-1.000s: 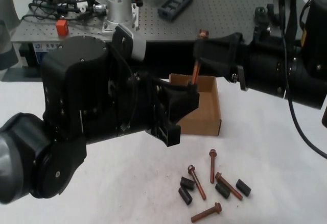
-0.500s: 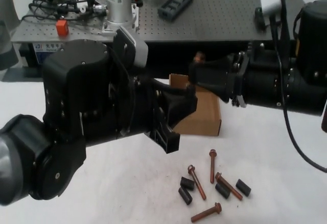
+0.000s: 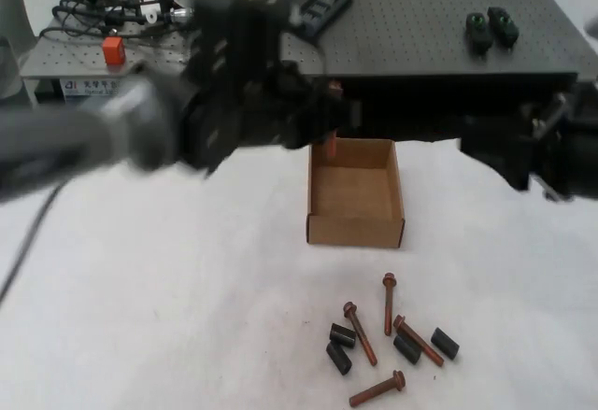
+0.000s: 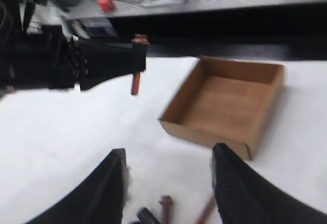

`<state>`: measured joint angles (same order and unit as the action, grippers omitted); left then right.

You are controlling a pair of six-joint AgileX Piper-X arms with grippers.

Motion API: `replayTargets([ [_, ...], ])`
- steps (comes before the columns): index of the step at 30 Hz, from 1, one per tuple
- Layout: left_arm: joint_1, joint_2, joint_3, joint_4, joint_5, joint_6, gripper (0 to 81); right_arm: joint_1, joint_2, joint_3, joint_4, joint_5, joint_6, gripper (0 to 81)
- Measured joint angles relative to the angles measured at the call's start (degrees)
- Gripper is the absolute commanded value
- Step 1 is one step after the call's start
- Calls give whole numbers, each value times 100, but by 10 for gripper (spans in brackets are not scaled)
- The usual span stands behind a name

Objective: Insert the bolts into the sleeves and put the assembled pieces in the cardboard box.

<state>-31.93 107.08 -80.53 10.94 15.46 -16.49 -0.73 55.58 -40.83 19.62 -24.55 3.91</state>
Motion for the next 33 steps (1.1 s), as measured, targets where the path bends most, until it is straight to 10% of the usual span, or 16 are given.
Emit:
replayTargets([
  [7,0,2493,-3585,2889,-658,538,6,-87,43,0,1237,957,-252,380],
  [21,0,3318,-4502,3765,-875,482,8,437,2143,-173,1927,1965,-1234,363],
  [29,0,3318,-4516,3979,-830,382,321,657,3502,-880,2154,2271,-2090,310],
  [33,0,3318,-4542,4021,-727,382,308,716,3707,-955,2151,2268,-2193,310],
])
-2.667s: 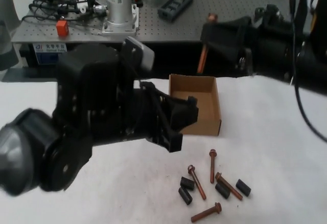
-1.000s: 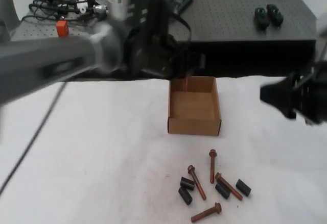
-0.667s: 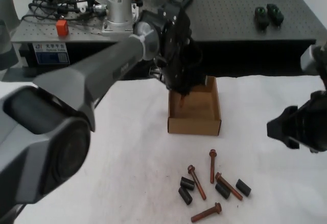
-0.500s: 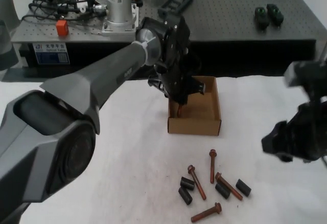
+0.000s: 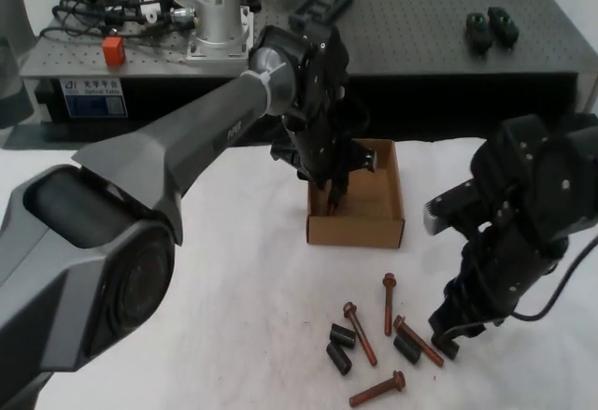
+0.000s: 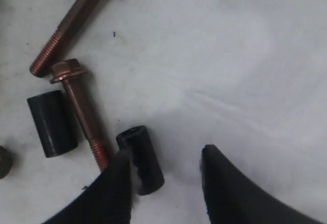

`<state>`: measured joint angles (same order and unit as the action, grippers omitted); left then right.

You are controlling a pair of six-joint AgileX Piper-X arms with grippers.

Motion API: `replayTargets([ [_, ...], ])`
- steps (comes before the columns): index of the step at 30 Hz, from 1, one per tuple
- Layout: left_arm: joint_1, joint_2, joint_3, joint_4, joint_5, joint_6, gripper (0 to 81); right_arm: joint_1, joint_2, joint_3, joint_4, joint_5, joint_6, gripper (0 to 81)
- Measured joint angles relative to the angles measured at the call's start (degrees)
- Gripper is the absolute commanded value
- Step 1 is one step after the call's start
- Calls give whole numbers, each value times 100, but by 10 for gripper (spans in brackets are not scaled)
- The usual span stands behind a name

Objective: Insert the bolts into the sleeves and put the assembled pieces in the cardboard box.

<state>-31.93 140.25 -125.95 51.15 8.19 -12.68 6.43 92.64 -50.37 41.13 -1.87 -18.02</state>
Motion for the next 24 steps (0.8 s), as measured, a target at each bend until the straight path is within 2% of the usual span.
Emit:
replayTargets([
  [5,0,-210,-55,378,195,73,284,35,306,-15,0,8,-64,310],
  [10,0,-922,-68,732,-153,408,284,64,446,-12,0,8,-64,307],
  [13,0,-1242,-55,823,-243,532,284,123,493,-29,-49,55,-64,237],
  [18,-71,-1928,562,942,-298,907,284,155,512,-51,-115,89,-72,27],
  [24,-493,-2369,1499,1024,52,1549,287,155,512,-51,-123,245,-88,17],
])
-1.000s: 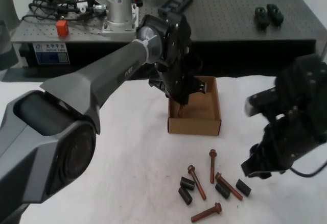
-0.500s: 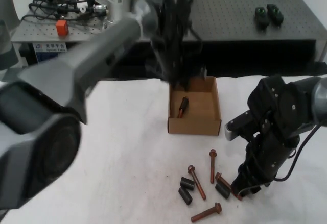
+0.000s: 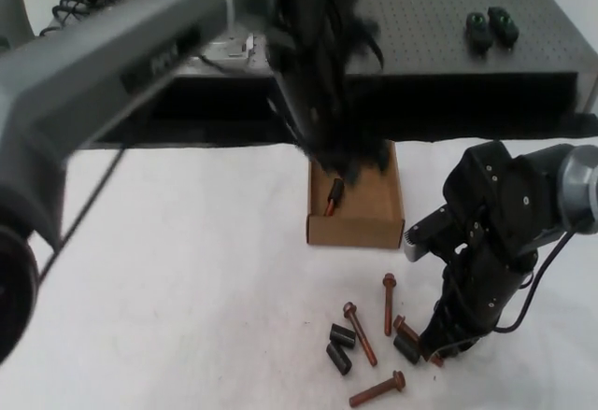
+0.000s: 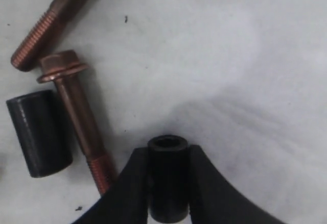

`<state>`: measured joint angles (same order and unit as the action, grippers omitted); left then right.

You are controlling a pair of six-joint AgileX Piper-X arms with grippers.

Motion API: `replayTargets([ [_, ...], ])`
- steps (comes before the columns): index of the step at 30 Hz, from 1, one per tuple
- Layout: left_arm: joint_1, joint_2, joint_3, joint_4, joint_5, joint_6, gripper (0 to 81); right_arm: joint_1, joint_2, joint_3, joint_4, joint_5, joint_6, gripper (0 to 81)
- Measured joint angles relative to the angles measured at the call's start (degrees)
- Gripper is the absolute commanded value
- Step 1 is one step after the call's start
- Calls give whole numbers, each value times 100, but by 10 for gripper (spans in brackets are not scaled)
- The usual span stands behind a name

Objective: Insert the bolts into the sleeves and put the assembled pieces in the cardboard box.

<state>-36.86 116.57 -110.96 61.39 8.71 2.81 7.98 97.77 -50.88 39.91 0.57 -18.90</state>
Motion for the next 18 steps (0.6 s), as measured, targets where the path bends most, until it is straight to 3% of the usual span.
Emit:
replayTargets([
  [4,-333,-7,552,104,333,731,288,-89,-41,0,0,23,155,17],
  [10,-1068,-7,1403,-9,420,1894,288,-627,-789,0,114,-57,348,17],
  [18,-1533,-7,2279,-951,358,2292,288,-1029,-2033,0,375,-103,361,17],
])
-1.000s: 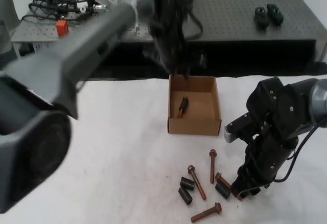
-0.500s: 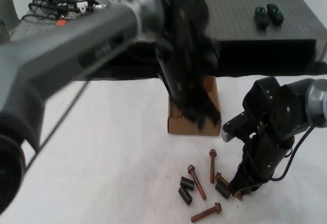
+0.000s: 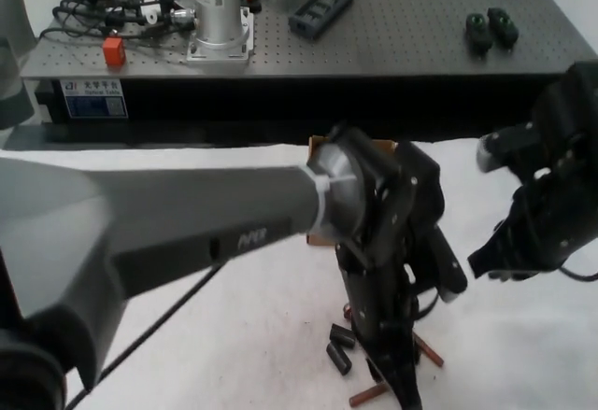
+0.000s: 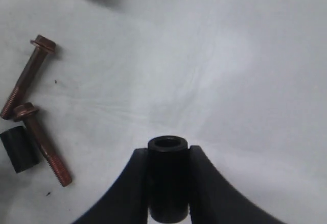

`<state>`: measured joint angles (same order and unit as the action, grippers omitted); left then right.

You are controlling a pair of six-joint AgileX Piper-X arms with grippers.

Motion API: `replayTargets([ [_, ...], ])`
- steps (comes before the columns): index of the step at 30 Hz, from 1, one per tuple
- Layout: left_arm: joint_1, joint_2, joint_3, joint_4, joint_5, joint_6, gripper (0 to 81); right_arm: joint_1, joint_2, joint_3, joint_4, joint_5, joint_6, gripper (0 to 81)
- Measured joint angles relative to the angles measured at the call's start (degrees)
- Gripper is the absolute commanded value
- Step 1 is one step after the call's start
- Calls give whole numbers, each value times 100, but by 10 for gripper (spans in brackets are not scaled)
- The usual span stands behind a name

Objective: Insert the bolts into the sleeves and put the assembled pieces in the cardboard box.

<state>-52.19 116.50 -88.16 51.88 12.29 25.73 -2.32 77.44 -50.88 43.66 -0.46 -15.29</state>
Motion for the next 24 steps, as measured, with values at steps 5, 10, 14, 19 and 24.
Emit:
replayTargets([
  [5,-125,180,80,-367,0,15,288,-16,-132,0,145,0,0,17],
  [10,-128,394,80,-387,-286,15,288,-16,-211,0,184,0,0,17],
  [14,-128,415,80,-388,-340,-55,280,-16,-315,0,204,0,0,17],
  [19,-128,415,66,-286,-364,-113,218,-16,-365,0,239,0,0,17],
  [24,-128,415,66,-232,-378,-114,209,-16,-472,0,252,0,38,17],
])
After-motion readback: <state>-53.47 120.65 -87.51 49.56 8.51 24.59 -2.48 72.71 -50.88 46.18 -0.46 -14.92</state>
